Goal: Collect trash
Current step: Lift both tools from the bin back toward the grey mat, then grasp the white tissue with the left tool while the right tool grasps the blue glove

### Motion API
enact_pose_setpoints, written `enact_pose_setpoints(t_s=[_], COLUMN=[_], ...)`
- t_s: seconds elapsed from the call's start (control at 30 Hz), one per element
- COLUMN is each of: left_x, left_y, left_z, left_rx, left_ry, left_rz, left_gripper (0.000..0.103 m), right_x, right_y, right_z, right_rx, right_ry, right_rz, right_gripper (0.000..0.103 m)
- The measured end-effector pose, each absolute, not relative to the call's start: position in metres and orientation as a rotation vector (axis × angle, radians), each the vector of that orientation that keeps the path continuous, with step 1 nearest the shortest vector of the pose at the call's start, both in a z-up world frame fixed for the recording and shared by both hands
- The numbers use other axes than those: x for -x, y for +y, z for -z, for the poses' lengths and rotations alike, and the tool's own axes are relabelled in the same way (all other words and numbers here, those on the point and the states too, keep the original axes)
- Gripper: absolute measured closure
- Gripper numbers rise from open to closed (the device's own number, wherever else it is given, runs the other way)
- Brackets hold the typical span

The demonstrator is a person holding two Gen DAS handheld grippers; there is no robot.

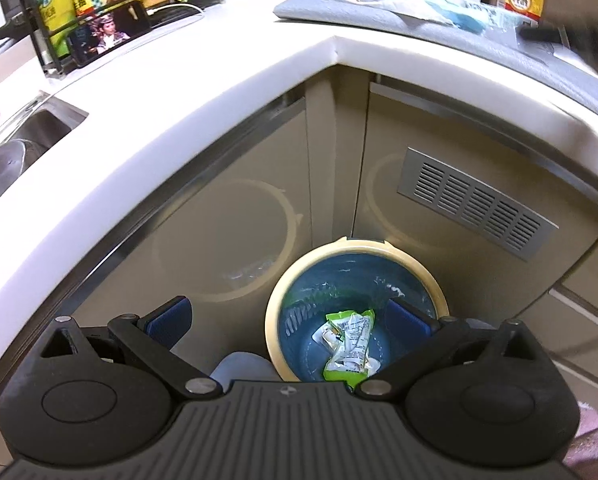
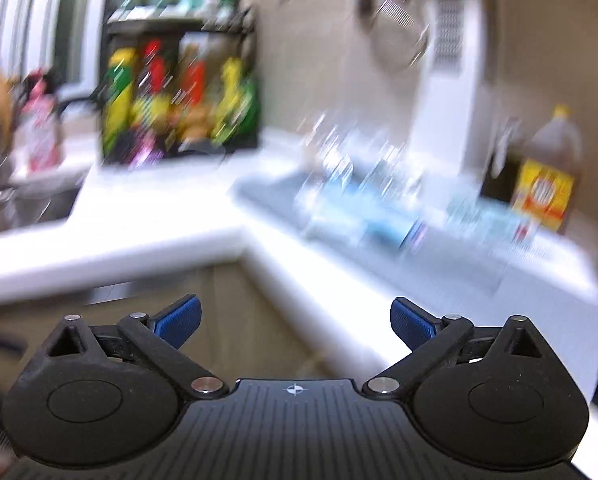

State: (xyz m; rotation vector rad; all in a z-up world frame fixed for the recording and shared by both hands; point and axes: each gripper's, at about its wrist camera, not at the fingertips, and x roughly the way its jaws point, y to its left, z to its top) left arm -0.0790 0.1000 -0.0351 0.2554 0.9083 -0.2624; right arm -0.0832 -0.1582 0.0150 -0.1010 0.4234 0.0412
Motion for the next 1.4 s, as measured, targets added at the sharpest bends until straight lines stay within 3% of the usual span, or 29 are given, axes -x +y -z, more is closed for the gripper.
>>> enact_pose_setpoints(t_s=[0.17,0.4,0.43,0.5,0.53,0.67,0.83,1.03,1.4], left_x=[0.073,0.066,0.064,0.062,0.060,0.050,0.022,-0.030,-0.180], left_y=[0.101,0.099,0.100,0.100,0.100,0.097,0.076,0.009,-0.103], left_z=[0.032,0.028,0.027,0.024,0.022,0.003,-0.039,-0.070,-0.051], left_rx=[-0.244,-0.249,-0.244,-0.232,-0.224,-0.166,-0.104,-0.148,-0.053], left_ry=[0.930,0.952,0.955,0.963,0.966,0.931,0.834,0.732,0.930], left_rz=[0.250,0.228,0.224,0.217,0.217,0.212,0.231,0.299,0.384], left_gripper=[0.000,0.000,0.000,0.000,0.000,0.000,0.000,0.000,0.000], right_x=[0.014,-0.082,-0.093,-0.106,-0.108,-0.086,-0.062,-0.053,-0.048], right_y=[-0.198,-0.227,-0.228,-0.227,-0.224,-0.226,-0.269,-0.333,-0.352], right_z=[-0.036,-0.015,-0.011,0.000,0.005,0.001,-0.021,-0.006,0.002], right_rx=[0.073,0.098,0.106,0.139,0.158,0.143,-0.024,-0.236,-0.331], right_ry=[0.373,0.499,0.523,0.565,0.576,0.457,0.292,0.209,0.212], right_rz=[0.029,0.029,0.025,0.012,0.002,-0.048,-0.028,0.031,0.038], right_gripper=[0.001,0.004,0.009,0.031,0.059,0.069,0.069,0.069,0.069])
